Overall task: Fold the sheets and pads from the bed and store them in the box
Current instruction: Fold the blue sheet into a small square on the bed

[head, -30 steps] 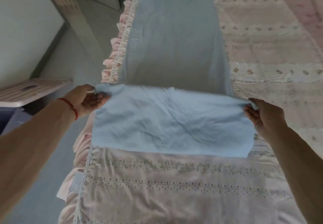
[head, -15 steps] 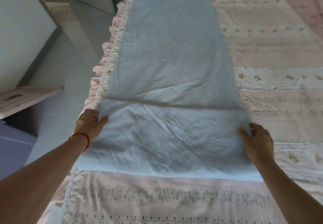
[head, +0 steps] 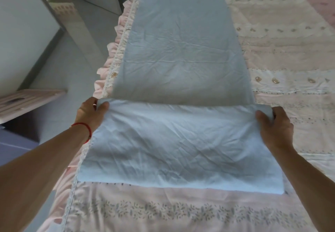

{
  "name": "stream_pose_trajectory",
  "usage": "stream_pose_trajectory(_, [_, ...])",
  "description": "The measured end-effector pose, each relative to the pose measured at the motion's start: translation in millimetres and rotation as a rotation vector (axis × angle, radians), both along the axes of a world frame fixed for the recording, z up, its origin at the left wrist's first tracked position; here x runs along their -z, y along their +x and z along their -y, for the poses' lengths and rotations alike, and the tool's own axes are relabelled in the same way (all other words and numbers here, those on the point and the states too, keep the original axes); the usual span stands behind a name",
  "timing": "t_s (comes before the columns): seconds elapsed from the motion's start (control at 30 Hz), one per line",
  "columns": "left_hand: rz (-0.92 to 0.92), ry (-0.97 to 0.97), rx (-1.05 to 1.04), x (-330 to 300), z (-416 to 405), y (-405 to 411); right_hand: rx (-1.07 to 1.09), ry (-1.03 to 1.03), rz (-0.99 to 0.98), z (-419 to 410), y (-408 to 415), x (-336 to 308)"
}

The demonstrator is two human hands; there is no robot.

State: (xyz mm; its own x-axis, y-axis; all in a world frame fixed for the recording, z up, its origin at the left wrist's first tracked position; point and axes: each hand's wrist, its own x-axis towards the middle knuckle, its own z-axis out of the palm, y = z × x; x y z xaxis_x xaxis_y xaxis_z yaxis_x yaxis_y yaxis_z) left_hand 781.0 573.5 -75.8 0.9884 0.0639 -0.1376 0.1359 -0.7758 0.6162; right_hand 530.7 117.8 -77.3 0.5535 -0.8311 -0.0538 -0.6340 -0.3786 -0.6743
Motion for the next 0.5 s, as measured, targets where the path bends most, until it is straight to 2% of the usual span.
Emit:
stream_pose_trajectory(0.1, [0.004, 0.001, -0.043, -1.0, 8.0, 7.3, 0.023, 0.077, -0.028, -0.1, 13.7, 6.4])
stream_pose_trajectory(0.17, [-0.089, 0.003, -0.039, 10.8, 7.5, 9.2, 0.052, 0.148, -0.058, -3.4, 16.7, 13.2])
stream_pose_trajectory(0.23, [-0.188, 0.026, -0.067, 23.4, -5.1, -1.1, 0.046, 0.131, -0.107, -13.1, 7.2, 15.6])
stream_pose_trajectory(0.4, [-0.200, 0.030, -0.093, 35.5, -31.3, -51.9, 0.034, 0.042, -0.250, -36.6, -56.8, 22.0])
stream_pose_trajectory(0.5, [-0.246, 0.121, -0.067, 26.7, -41.6, -84.0, -0.023, 0.091, -0.273, -40.1, -76.5, 23.1])
